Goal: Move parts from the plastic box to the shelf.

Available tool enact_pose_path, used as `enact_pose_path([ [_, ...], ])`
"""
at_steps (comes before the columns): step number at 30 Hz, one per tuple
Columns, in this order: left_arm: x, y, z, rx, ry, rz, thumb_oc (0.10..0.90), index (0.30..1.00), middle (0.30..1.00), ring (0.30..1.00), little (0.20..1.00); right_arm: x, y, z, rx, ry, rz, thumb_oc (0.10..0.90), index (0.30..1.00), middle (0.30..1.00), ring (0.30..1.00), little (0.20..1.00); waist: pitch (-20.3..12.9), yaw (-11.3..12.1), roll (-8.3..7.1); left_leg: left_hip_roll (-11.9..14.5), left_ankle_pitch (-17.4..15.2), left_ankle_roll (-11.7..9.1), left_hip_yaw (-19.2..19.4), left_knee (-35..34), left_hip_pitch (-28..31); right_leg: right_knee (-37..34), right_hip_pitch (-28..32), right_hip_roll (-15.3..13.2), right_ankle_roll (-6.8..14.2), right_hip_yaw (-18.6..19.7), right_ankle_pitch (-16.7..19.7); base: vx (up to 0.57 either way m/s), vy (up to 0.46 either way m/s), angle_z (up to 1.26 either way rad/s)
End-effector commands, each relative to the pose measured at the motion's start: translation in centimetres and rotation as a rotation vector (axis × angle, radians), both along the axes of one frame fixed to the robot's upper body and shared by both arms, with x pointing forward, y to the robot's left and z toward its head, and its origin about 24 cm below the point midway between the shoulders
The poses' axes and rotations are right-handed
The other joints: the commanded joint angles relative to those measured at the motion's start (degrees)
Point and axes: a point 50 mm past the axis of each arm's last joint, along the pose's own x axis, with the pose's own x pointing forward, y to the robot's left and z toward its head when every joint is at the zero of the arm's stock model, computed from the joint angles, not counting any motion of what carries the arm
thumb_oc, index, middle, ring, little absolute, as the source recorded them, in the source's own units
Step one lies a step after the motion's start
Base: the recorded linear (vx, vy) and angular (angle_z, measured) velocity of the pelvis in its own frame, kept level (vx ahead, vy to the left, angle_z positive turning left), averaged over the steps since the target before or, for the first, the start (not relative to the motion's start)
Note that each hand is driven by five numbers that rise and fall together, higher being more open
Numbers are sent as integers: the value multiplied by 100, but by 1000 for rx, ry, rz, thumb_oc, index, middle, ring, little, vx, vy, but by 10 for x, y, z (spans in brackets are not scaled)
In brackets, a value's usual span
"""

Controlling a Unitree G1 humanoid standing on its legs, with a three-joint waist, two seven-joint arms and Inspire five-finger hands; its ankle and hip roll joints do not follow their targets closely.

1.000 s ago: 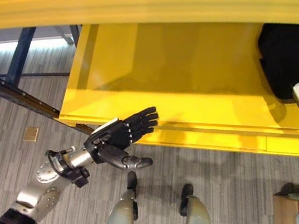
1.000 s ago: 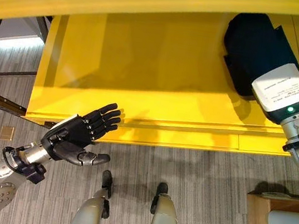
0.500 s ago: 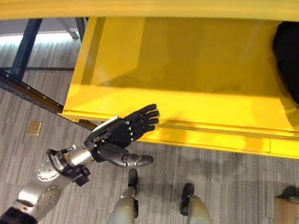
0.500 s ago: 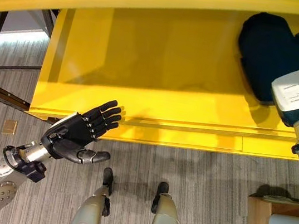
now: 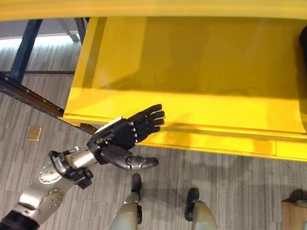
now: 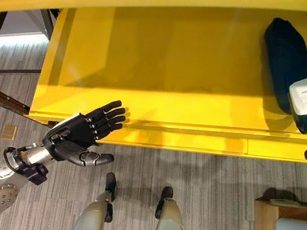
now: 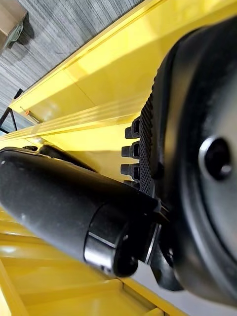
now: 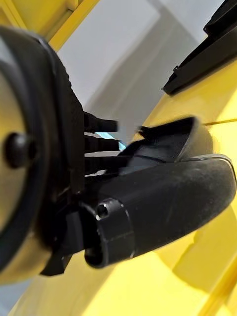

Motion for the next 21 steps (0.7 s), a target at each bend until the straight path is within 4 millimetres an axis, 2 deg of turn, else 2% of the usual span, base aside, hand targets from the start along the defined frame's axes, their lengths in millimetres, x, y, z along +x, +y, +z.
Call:
enact_pose_path([
  [1,-3,-12,37,-67,-188,-90,900,1000,1000,1000,1000,6,26,62,-67,-216,128,900,1000,1000,1000,1000,-205,-111,-388,93,-641,-92,158,292,346,-1214,802,175,101,-103,85,0,0,0],
  [13,-3,-14,35,-79,-174,-97,900,1000,1000,1000,1000,10,38,58,-59,-224,191,900,1000,1000,1000,1000,-275,-90,-386,72,-672,-78,160,267,398,-1239,876,166,107,-112,84,3,3,0],
  [21,-3,-18,33,-84,-168,-114,900,1000,1000,1000,1000,7,30,55,-135,-315,112,900,1000,1000,1000,1000,-285,-54,-349,61,-688,-74,136,297,397,-1230,913,161,107,-132,76,1,2,0],
])
